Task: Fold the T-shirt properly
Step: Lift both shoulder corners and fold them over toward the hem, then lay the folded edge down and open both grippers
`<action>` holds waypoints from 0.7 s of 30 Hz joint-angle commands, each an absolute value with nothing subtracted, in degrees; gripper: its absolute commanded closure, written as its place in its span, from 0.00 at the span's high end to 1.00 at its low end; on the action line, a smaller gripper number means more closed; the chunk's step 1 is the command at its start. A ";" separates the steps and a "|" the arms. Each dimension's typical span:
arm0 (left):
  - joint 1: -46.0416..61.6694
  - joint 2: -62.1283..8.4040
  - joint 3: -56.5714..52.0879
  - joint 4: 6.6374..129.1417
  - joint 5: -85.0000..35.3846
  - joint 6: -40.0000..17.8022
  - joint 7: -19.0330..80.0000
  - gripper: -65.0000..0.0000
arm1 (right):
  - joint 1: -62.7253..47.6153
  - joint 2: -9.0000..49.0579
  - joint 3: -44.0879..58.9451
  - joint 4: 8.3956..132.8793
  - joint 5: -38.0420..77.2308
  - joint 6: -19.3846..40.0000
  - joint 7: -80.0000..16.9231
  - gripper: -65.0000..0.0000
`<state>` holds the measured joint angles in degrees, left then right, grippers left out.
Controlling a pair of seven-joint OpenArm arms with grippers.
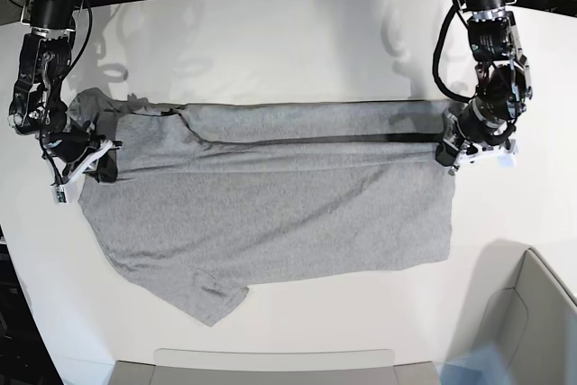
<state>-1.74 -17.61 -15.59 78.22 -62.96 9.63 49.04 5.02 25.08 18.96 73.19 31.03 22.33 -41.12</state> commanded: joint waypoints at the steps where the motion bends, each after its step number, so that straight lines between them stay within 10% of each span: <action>1: -3.30 -19.03 -15.52 78.29 -63.43 9.80 48.48 0.00 | 6.99 26.59 18.77 73.98 30.29 22.37 -39.43 0.00; 15: -7.34 -20.26 -13.93 75.47 -63.43 9.80 47.96 0.00 | 14.81 23.52 18.07 68.79 20.44 22.37 -39.60 0.00; 21: -6.99 -20.44 -14.37 76.88 -63.60 9.80 48.04 0.25 | 14.90 23.52 18.59 69.49 20.70 22.37 -39.43 0.35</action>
